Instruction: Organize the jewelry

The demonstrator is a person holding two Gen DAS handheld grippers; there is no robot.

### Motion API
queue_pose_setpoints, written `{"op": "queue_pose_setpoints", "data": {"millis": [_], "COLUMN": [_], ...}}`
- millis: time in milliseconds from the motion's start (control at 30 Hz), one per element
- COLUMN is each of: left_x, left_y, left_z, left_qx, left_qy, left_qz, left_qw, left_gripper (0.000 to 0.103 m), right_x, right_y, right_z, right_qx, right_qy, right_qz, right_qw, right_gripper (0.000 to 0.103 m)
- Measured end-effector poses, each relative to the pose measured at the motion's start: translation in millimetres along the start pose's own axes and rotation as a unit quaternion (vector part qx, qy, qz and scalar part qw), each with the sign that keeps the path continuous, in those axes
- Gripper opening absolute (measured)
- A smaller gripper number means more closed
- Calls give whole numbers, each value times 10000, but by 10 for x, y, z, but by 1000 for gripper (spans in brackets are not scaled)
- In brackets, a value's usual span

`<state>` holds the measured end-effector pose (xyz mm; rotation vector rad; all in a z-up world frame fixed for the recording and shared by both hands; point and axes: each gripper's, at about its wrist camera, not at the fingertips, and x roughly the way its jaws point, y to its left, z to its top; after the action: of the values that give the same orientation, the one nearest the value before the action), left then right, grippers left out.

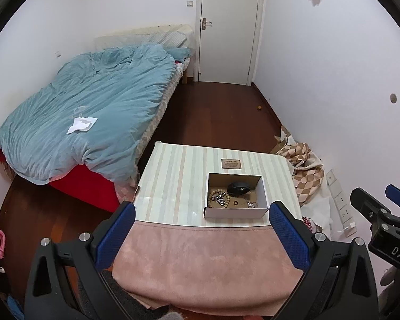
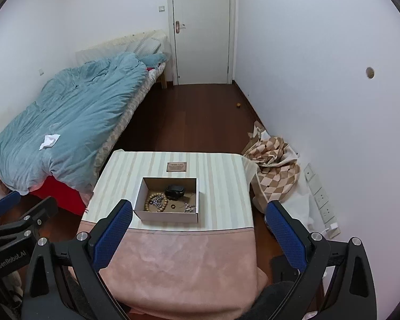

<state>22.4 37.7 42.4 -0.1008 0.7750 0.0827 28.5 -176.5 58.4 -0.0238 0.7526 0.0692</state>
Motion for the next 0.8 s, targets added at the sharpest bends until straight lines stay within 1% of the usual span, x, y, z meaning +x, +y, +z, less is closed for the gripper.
{"op": "queue_pose_setpoints", "data": {"millis": [233,400,567,600,800], "left_x": [-328,-395,-292,-262,-6], "left_y": [-86,-116,-133,-141,-186], "left_z": [-15,-36,-31,-29,29], "left_qx": [228,277,231,218,251], "left_qy": [-164,-141,-5,4,109], "left_qz": [-62,-113,-90,-76,123], "left_qw": [9996,9995,9997,9997,9996], "left_gripper": [102,102,102,102,102], "right_x": [-377,-459,-346,-300,7], "right_y": [-15,-42,-73,-79,-93], "right_z": [-40,-92,-113,-102,-15], "right_qx": [11,71,89,99,144], "right_qy": [-148,-119,-11,13,157], "right_qz": [2,-5,-113,-127,-148], "right_qw": [9999,9999,9999,9999,9997], "right_gripper": [101,101,102,103,103]}}
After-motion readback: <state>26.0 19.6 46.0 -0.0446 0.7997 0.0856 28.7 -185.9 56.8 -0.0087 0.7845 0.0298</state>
